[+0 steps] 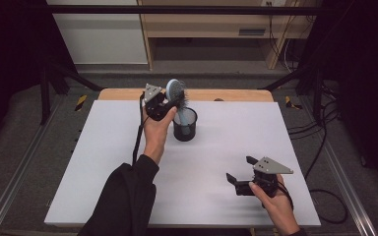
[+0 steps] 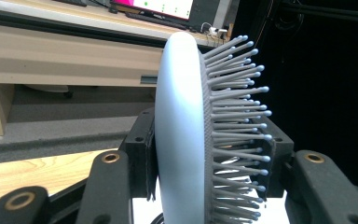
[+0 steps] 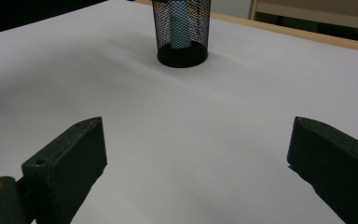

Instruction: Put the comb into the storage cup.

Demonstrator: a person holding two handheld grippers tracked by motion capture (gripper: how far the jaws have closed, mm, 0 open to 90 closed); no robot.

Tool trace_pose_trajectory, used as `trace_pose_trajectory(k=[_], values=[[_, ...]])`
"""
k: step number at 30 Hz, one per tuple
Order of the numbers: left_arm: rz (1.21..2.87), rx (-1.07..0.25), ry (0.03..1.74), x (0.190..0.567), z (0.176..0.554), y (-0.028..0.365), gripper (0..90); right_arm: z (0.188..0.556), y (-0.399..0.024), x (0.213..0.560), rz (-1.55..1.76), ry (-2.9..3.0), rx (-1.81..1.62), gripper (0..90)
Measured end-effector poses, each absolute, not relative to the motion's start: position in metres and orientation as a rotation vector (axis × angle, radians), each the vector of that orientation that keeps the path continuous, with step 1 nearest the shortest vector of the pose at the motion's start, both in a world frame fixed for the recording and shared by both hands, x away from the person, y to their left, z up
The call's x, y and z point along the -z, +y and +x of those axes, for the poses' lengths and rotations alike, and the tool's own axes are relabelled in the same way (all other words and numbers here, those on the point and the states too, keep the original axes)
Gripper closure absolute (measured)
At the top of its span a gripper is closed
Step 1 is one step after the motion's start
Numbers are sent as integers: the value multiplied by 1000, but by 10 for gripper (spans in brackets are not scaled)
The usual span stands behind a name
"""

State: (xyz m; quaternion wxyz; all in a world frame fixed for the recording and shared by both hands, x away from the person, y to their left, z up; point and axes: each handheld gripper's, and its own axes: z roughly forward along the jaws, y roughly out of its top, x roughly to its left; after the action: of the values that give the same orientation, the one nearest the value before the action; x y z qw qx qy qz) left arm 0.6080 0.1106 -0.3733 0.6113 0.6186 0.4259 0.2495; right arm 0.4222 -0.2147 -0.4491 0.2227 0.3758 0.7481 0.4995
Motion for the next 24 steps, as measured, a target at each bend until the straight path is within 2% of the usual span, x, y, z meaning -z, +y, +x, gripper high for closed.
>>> trace_pose_trajectory(k=[24], values=[[1398, -536, 1010, 379, 610, 110, 503, 423, -215, 449, 1038, 2067, -1378, 49]])
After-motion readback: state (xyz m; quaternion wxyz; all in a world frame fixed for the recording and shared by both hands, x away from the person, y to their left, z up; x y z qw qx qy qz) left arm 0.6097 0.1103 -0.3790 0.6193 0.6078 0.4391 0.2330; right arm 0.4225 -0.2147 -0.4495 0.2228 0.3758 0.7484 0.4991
